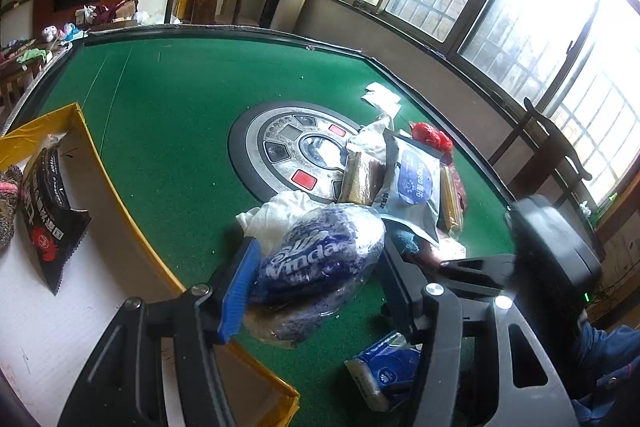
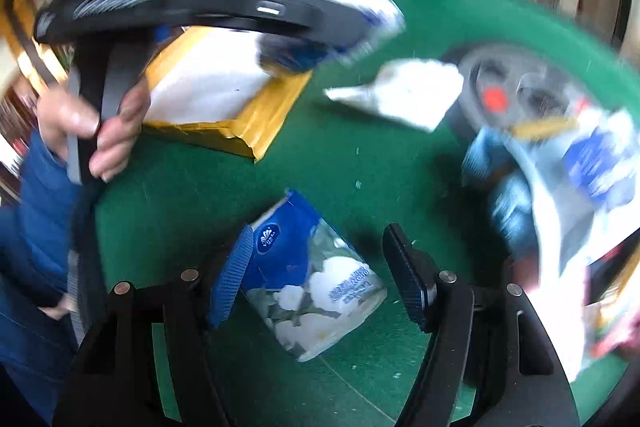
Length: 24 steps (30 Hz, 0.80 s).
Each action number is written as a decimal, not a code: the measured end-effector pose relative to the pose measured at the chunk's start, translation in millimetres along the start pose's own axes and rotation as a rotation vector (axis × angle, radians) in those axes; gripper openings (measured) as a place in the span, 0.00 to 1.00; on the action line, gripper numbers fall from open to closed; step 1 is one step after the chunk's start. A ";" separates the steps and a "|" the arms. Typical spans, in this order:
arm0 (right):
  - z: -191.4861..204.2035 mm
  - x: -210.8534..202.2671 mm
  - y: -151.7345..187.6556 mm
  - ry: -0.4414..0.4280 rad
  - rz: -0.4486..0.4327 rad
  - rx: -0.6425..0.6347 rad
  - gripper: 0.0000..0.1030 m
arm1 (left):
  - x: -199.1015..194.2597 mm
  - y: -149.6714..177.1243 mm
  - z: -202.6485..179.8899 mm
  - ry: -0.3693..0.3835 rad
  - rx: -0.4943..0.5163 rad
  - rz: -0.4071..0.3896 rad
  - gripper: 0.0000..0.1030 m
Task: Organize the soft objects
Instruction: 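Carry Vinda bag with left gripper while right gripper carries tissue pack toward box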
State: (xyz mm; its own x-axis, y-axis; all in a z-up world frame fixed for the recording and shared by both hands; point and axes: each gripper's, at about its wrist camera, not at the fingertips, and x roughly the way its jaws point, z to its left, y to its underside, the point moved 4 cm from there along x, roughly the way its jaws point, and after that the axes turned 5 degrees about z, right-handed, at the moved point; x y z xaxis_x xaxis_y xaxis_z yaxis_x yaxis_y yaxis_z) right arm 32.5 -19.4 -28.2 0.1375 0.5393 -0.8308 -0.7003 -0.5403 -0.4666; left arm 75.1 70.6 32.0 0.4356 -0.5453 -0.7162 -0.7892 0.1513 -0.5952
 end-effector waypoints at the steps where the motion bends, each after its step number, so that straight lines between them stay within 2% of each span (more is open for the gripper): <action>1: -3.1 -4.0 0.3 -0.047 -0.004 0.015 0.67 | -0.3 0.2 0.4 -0.003 0.001 0.000 0.58; 4: 2.8 -11.3 4.0 -0.162 0.012 -0.005 0.68 | -1.7 0.7 0.9 0.001 0.001 -0.002 0.58; 5: 9.2 -13.0 5.8 -0.156 0.018 -0.039 0.68 | -1.9 0.3 1.5 -0.001 -0.001 -0.004 0.58; 7: 22.4 -13.8 9.5 -0.087 0.024 -0.119 0.67 | -1.6 0.4 3.4 -0.003 -0.006 -0.001 0.58; 8: 30.1 -12.7 11.6 -0.026 0.025 -0.169 0.67 | -1.8 0.1 4.5 -0.005 -0.009 -0.002 0.58; 10: 40.3 -7.5 12.7 0.082 0.018 -0.230 0.67 | -2.3 0.4 5.9 -0.005 -0.013 -0.004 0.58; 11: 42.8 -3.5 12.9 0.109 0.025 -0.241 0.67 | -2.4 0.5 5.8 -0.003 -0.013 -0.003 0.58; 14: 39.7 9.2 15.3 0.138 0.072 -0.226 0.68 | -2.8 0.5 6.5 -0.004 -0.012 -0.003 0.58; 16: 36.2 8.4 12.4 0.129 0.051 -0.202 0.65 | -2.7 0.7 6.3 -0.003 -0.010 -0.001 0.58; 18: 27.0 4.4 9.0 0.093 0.030 -0.149 0.53 | -3.5 0.5 5.8 -0.006 -0.008 -0.003 0.58; 20: 20.1 -5.5 5.4 0.117 -0.014 -0.120 0.52 | -5.2 -0.1 5.3 -0.001 -0.009 -0.009 0.58; 24: 3.5 -24.2 -3.4 0.105 -0.104 -0.013 0.52 | -15.1 -3.2 7.8 0.000 -0.016 -0.041 0.58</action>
State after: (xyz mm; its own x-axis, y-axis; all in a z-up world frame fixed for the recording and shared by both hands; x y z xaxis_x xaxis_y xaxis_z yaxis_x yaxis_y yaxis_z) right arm 29.1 -28.3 -5.5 0.2817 0.5228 -0.8046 -0.6694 -0.4938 -0.5551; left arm 74.5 84.8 41.9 0.4681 -0.5504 -0.6913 -0.7773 0.1157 -0.6184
